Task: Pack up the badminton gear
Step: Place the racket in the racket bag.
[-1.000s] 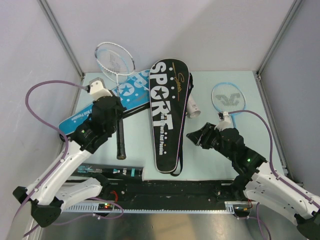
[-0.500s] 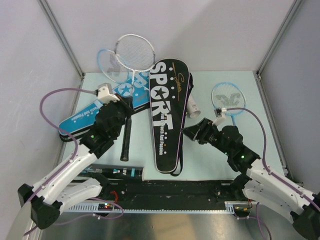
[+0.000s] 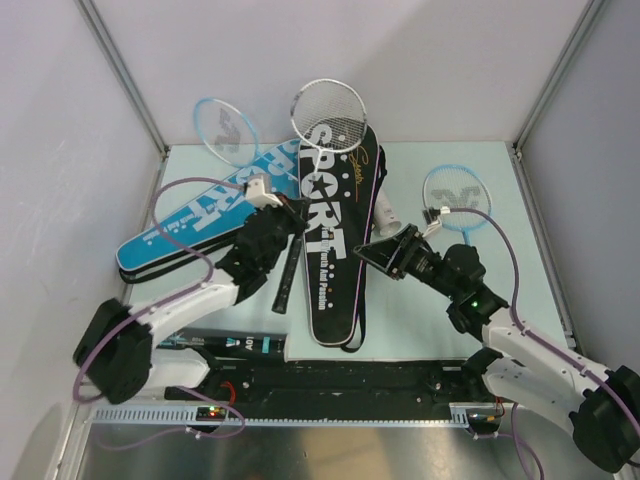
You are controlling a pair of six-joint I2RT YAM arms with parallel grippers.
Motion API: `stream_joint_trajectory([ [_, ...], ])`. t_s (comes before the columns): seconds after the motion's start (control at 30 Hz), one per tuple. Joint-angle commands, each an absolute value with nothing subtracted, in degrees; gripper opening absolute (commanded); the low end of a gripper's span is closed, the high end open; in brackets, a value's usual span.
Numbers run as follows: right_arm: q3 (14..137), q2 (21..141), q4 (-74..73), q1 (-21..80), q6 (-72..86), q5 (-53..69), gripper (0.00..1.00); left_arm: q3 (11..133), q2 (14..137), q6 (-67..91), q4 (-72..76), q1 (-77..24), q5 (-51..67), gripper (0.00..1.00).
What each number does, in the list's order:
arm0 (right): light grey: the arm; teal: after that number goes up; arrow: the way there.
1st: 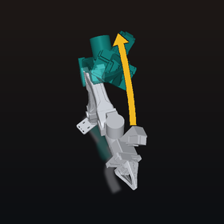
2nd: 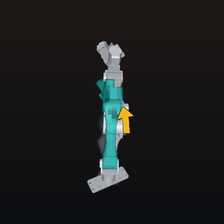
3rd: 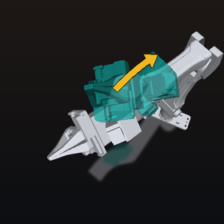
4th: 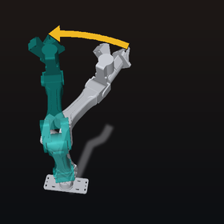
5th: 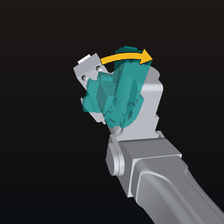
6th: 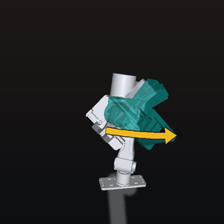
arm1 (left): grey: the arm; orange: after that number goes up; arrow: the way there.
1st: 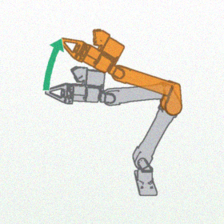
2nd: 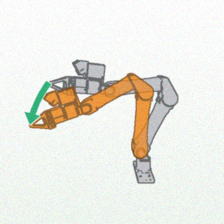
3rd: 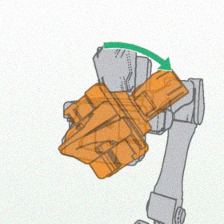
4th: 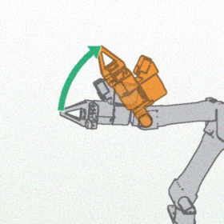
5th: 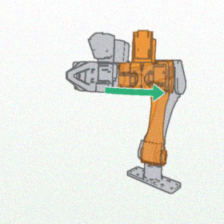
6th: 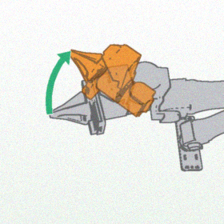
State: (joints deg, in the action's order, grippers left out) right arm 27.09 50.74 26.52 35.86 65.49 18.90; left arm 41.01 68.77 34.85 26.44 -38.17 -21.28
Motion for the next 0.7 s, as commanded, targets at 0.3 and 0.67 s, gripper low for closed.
stream_joint_trajectory([
  [0.3, 20.5, 43.4, 10.1, 33.2, 56.9, 5.5, 0.69, 44.9, 94.3, 42.8, 48.3, -46.0, -24.2, 0.18],
  [0.67, 19.2, 52.9, 22.4, 34.6, 58.9, 8.9, 0.65, 41.4, 80.9, 33.8, 30.4, -44.8, -27.1, 0.88],
])
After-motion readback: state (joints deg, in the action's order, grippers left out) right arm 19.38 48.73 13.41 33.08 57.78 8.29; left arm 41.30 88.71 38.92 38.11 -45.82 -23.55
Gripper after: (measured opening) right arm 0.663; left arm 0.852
